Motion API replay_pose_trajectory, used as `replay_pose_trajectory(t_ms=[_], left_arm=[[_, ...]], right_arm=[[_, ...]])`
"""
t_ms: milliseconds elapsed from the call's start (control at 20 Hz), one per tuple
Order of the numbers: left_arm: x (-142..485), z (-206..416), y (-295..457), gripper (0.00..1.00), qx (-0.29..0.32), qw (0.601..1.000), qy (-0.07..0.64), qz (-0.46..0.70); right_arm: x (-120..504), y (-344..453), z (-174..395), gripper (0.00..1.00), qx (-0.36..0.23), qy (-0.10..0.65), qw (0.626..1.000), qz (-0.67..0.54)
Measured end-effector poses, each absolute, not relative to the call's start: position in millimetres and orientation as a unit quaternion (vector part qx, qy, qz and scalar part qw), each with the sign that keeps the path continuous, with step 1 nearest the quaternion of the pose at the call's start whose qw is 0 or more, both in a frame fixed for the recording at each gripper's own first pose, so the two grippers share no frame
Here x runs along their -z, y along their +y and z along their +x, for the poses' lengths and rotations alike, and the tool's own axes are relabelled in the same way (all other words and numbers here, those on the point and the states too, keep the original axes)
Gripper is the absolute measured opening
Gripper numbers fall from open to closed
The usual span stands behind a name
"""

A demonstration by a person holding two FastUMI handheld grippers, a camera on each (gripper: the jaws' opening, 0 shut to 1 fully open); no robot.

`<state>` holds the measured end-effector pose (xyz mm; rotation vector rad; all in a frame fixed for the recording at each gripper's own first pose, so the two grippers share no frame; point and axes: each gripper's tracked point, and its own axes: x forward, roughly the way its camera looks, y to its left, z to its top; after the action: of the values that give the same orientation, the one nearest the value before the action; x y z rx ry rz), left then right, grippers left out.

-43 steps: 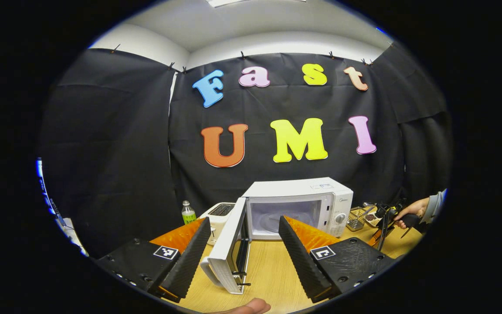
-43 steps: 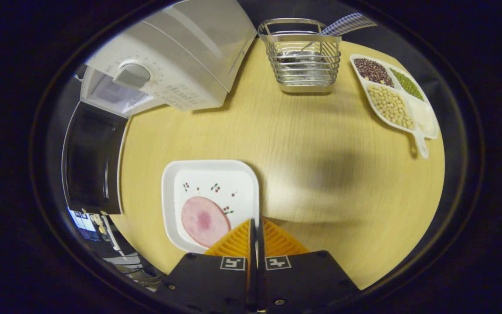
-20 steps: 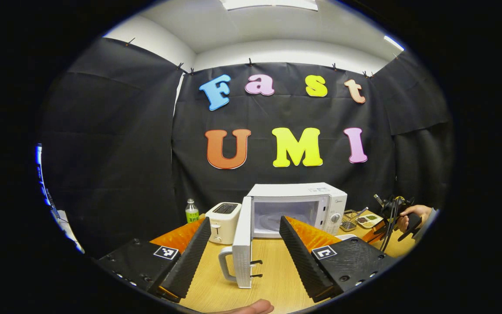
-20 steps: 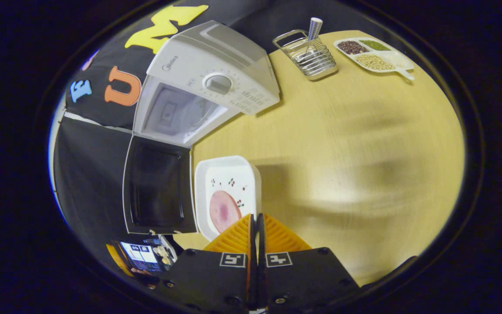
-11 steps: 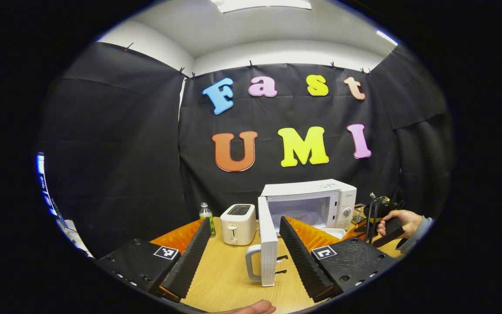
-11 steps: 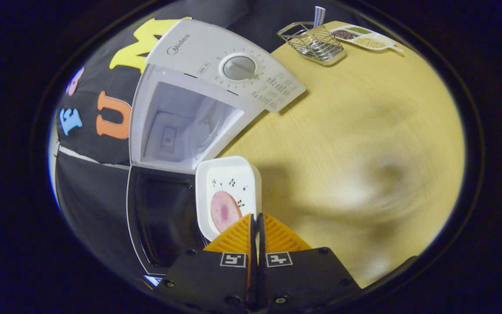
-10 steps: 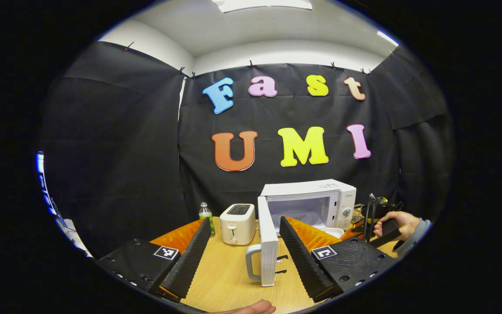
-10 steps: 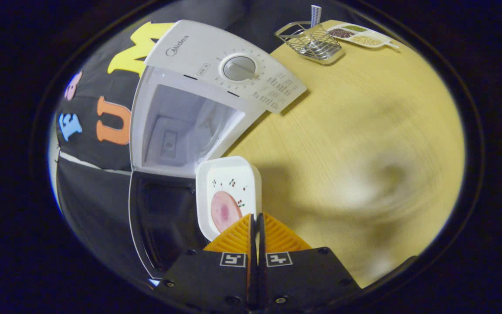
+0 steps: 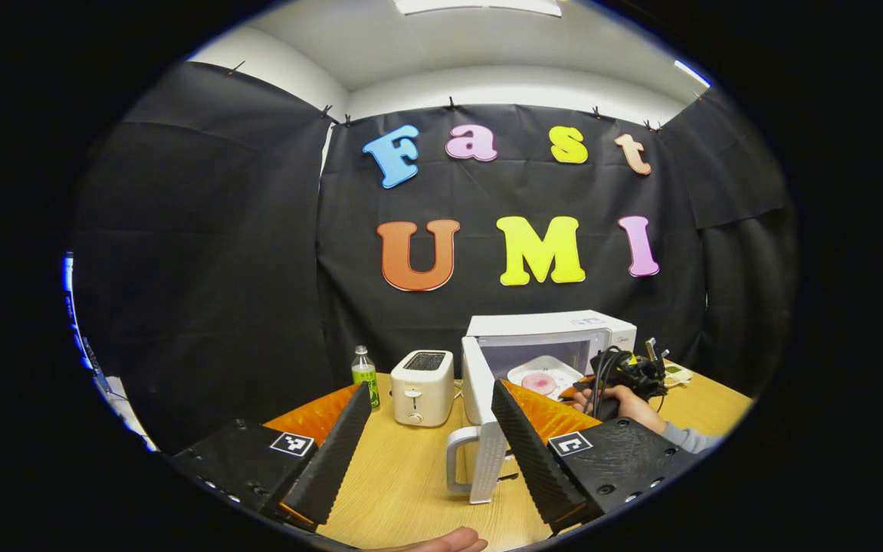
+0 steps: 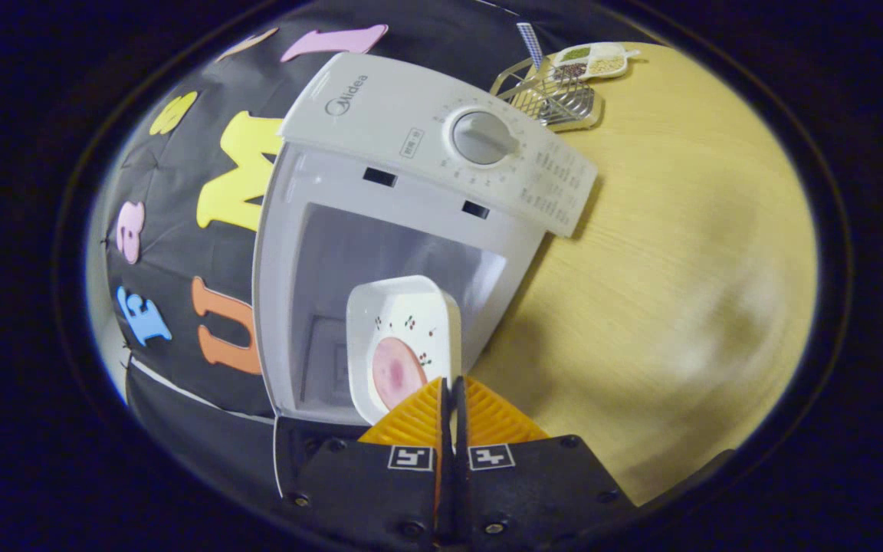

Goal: Open the microwave oven with the left hand, put the food in, and close the microwave oven.

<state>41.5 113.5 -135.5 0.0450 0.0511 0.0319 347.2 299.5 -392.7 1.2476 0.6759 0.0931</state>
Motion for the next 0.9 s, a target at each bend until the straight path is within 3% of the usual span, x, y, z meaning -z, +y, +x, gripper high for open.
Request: replay_pose_trajectory(t_ms=[100,150,200,250,600,650,700,750,800,850,900], left_arm=[[142.9,47.4,118.8,0.95,-0.019,0.999,0.03,0.025],[147.2,51.3,120.9,0.95,-0.021,0.999,0.035,0.025],[152.5,54.6,122.8,0.95,-0.022,0.999,0.04,0.023],[157.4,58.0,124.0,0.95,-0.022,0.998,0.047,0.02],[168.7,68.3,131.7,0.95,-0.026,0.998,0.051,0.036],[169.7,69.0,131.6,0.95,-0.027,0.998,0.05,0.038],[169.9,69.8,133.0,0.95,-0.028,0.998,0.049,0.041],[170.4,70.8,133.8,0.95,-0.032,0.997,0.047,0.043],[168.8,71.5,137.1,0.95,-0.037,0.997,0.043,0.043],[167.4,72.2,139.6,0.95,-0.041,0.997,0.04,0.043],[168.6,71.4,139.8,0.95,-0.043,0.998,0.039,0.039]], right_arm=[[394.8,310.7,371.4,0.0,-0.034,0.286,0.749,0.597],[396.5,313.4,384.5,0.04,-0.026,0.272,0.746,0.608],[399.8,314.0,395.9,0.0,-0.016,0.26,0.747,0.612],[404.2,314.1,405.3,0.05,-0.007,0.253,0.751,0.61],[427.5,326.6,449.4,0.07,0.032,0.219,0.761,0.61],[427.8,329.5,453.0,0.0,0.03,0.216,0.762,0.609],[427.5,332.0,453.4,0.08,0.03,0.215,0.764,0.607],[427.0,334.6,454.4,0.01,0.029,0.214,0.769,0.602],[427.2,337.3,453.5,0.09,0.023,0.216,0.775,0.593],[427.1,337.9,454.4,0.1,0.019,0.216,0.782,0.585],[426.1,336.4,455.2,0.02,0.018,0.212,0.784,0.582]])
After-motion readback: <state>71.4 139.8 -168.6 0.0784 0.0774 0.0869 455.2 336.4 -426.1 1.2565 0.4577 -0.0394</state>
